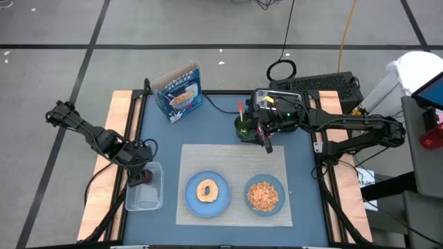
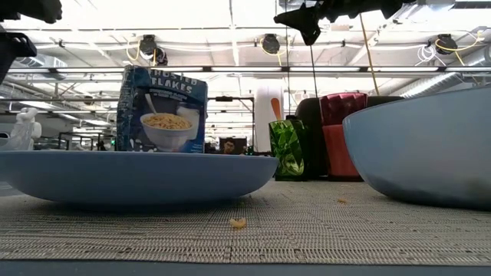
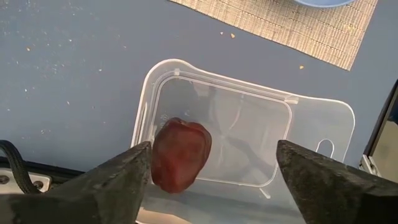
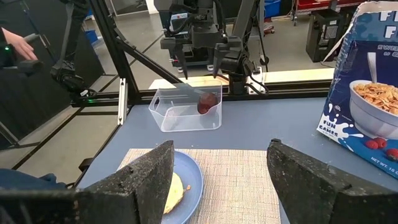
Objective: Arrange a breakfast setting
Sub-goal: Put the red apple on the gray placemat
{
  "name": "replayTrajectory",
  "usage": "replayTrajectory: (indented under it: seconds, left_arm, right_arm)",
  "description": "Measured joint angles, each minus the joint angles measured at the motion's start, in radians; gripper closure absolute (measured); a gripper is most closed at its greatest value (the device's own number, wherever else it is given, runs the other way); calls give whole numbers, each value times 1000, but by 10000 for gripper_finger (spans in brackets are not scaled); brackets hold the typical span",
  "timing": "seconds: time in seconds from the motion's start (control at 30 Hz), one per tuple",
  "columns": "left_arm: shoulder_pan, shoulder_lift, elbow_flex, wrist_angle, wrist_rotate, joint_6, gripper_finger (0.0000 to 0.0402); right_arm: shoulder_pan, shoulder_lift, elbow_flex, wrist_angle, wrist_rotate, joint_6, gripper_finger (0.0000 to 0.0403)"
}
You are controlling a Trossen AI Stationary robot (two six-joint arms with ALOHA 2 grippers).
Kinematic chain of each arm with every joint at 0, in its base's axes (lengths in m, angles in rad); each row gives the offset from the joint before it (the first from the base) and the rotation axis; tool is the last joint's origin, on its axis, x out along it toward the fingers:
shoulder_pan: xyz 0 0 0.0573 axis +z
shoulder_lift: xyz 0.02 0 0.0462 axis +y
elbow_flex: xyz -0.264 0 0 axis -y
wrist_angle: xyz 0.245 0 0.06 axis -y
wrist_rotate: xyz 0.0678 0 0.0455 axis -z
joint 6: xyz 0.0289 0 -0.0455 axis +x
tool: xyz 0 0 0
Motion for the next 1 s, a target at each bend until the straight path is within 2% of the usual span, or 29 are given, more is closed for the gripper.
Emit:
replayTrajectory:
  seconds: [0.3,0.6,0.83,1.0]
  left_arm:
    - [-78,0,-78,5,7,-63,41]
    - [-118,13,-77,34,7,-91,41]
    - [-122,13,-134,204,6,-92,41]
    - [-122,14,-224,236,15,-121,41]
  right_arm:
    - [0,0,0,0,0,0,156]
    - [0,0,0,0,0,0,156]
    - [0,0,0,0,0,0,156]
    - [0,0,0,0,0,0,156]
